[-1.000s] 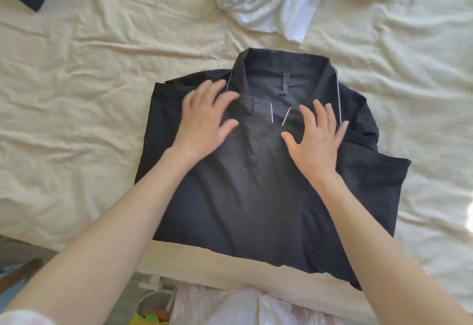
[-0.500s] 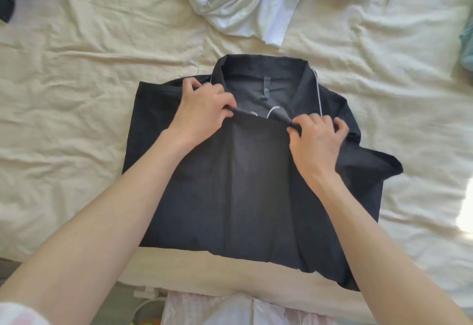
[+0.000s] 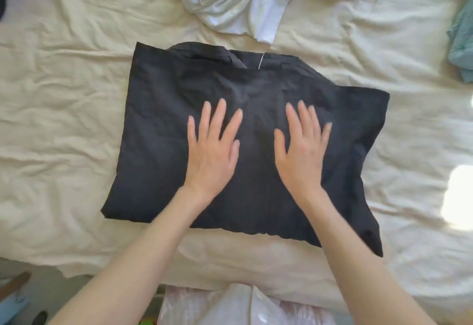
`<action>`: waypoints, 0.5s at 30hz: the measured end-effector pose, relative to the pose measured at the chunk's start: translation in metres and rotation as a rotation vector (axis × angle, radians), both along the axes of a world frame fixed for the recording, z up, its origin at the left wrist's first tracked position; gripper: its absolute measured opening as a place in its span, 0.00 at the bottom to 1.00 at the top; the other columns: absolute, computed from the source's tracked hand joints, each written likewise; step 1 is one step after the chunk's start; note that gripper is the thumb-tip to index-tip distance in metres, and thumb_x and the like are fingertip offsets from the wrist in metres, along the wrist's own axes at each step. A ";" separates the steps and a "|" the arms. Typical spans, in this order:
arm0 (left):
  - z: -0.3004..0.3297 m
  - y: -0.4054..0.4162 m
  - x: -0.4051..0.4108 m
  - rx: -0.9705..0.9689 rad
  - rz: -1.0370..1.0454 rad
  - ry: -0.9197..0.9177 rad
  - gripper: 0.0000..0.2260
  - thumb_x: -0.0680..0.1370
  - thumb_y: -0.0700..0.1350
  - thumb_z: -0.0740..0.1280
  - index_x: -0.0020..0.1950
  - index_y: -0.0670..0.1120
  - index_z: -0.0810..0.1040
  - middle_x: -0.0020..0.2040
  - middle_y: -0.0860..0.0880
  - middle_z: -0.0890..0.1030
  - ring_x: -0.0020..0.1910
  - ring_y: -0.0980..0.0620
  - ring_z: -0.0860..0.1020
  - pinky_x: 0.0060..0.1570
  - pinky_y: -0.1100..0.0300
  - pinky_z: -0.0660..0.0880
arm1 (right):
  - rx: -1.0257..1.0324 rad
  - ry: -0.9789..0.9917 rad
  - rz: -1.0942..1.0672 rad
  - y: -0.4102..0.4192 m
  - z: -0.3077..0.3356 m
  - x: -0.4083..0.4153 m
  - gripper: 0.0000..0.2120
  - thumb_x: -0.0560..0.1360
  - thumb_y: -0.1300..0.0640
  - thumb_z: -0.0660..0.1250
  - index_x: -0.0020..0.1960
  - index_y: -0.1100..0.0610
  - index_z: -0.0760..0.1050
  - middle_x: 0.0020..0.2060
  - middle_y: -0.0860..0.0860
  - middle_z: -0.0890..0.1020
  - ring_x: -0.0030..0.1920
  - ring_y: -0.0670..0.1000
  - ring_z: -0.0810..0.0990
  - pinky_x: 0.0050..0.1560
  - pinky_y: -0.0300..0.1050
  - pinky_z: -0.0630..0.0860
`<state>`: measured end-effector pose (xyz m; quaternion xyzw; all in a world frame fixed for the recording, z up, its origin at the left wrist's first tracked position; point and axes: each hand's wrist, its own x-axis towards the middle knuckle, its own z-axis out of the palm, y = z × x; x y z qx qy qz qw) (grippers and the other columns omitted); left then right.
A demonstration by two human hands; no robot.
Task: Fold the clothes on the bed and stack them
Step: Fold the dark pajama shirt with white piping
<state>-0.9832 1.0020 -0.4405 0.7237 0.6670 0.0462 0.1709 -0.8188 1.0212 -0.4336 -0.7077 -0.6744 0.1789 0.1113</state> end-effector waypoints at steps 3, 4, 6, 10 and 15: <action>-0.009 -0.067 0.010 -0.195 -0.098 0.042 0.22 0.80 0.49 0.58 0.74 0.49 0.63 0.76 0.43 0.60 0.75 0.39 0.56 0.68 0.34 0.58 | -0.101 -0.040 0.040 -0.066 -0.004 0.015 0.23 0.77 0.58 0.64 0.71 0.60 0.67 0.71 0.59 0.67 0.73 0.60 0.63 0.70 0.69 0.56; -0.013 -0.081 0.011 -0.249 -0.104 0.062 0.23 0.80 0.50 0.60 0.74 0.49 0.63 0.76 0.43 0.60 0.74 0.39 0.57 0.67 0.34 0.58 | -0.120 -0.053 0.083 -0.081 -0.004 0.020 0.23 0.77 0.59 0.64 0.70 0.61 0.68 0.71 0.60 0.67 0.72 0.60 0.63 0.69 0.69 0.56; -0.017 -0.092 0.009 -0.320 -0.082 0.083 0.24 0.79 0.50 0.62 0.74 0.50 0.63 0.76 0.44 0.60 0.74 0.39 0.57 0.67 0.33 0.58 | -0.106 -0.047 0.156 -0.099 -0.003 0.029 0.21 0.78 0.57 0.60 0.70 0.61 0.69 0.70 0.59 0.69 0.72 0.60 0.65 0.69 0.68 0.57; -0.010 -0.089 0.012 -0.303 -0.041 0.056 0.22 0.80 0.50 0.58 0.74 0.50 0.63 0.75 0.43 0.60 0.74 0.39 0.57 0.67 0.34 0.55 | 0.017 0.025 -0.090 -0.104 0.009 0.058 0.19 0.77 0.60 0.60 0.66 0.64 0.71 0.66 0.59 0.73 0.69 0.59 0.69 0.70 0.68 0.55; 0.012 -0.119 0.046 -0.368 -0.049 0.001 0.23 0.80 0.50 0.57 0.75 0.53 0.60 0.77 0.46 0.55 0.76 0.42 0.50 0.70 0.36 0.48 | -0.217 0.077 -0.598 -0.120 0.029 0.106 0.20 0.77 0.55 0.65 0.67 0.61 0.70 0.58 0.55 0.78 0.61 0.59 0.73 0.70 0.59 0.59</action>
